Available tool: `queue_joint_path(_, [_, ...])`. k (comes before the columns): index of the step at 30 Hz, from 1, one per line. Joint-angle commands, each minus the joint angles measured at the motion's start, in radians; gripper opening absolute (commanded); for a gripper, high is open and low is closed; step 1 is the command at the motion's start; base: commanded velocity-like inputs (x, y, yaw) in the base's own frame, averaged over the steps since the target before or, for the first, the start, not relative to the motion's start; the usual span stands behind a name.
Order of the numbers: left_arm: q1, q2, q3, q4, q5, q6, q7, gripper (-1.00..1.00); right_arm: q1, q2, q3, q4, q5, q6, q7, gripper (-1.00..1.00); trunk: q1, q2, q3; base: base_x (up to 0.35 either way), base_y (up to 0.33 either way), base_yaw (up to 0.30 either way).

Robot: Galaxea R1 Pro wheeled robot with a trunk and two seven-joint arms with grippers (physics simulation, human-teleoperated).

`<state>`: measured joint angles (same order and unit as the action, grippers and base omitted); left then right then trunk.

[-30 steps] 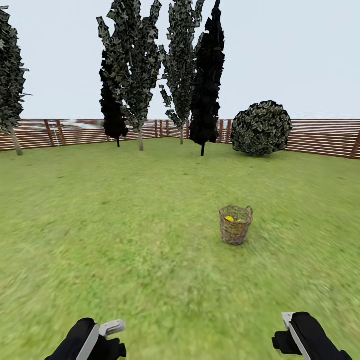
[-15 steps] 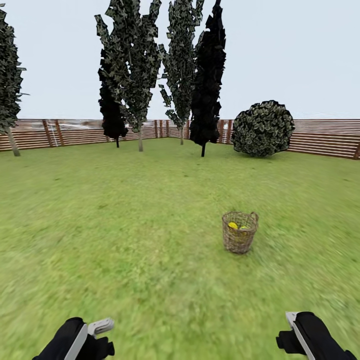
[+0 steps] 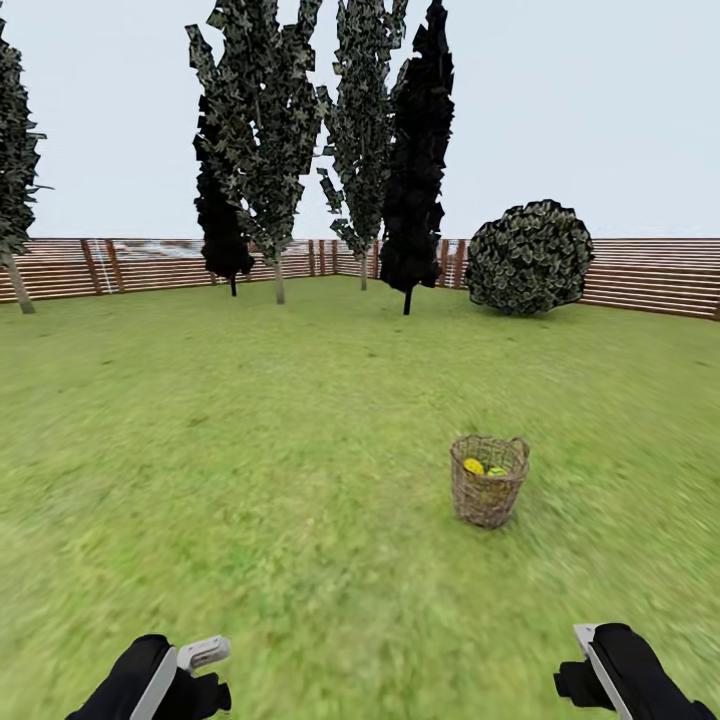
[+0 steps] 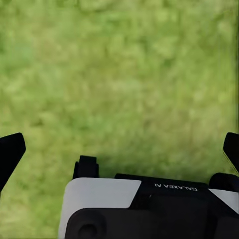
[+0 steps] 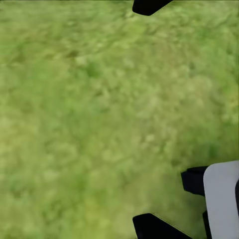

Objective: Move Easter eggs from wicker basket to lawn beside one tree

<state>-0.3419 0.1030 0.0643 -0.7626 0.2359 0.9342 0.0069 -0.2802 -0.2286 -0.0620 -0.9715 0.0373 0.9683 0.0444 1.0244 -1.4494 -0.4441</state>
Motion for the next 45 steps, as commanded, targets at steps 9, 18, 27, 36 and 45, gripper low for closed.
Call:
queue_joint_path(9, [0.000,-0.007,0.001,0.000,0.004,0.005,0.001,1.00,0.000,0.001,-0.001,0.001,0.005,0.004,0.004,1.00,0.001,-0.001,-0.001,0.348,0.000,0.000])
queue_joint_path(18, [-0.001,-0.013,0.000,0.000,0.005,0.005,0.001,1.00,0.000,0.001,0.000,0.002,0.004,0.003,0.003,1.00,0.001,-0.001,-0.001,0.348,0.000,0.000])
queue_joint_path(27, [-0.001,-0.014,0.000,0.001,0.005,0.005,0.001,1.00,-0.001,-0.001,-0.001,0.000,0.004,0.004,0.003,1.00,0.001,-0.001,-0.001,0.348,0.000,0.000])
queue_joint_path(36, [-0.001,-0.016,0.000,0.002,0.005,0.003,0.001,1.00,0.000,-0.004,-0.001,0.000,0.004,0.004,0.003,1.00,0.001,-0.001,-0.001,0.348,0.000,0.000])
queue_joint_path(45, [-0.001,-0.035,-0.001,0.003,0.002,0.003,0.001,1.00,0.000,-0.004,-0.001,0.000,0.004,0.004,0.003,1.00,0.001,-0.001,-0.001,0.348,0.000,0.000])
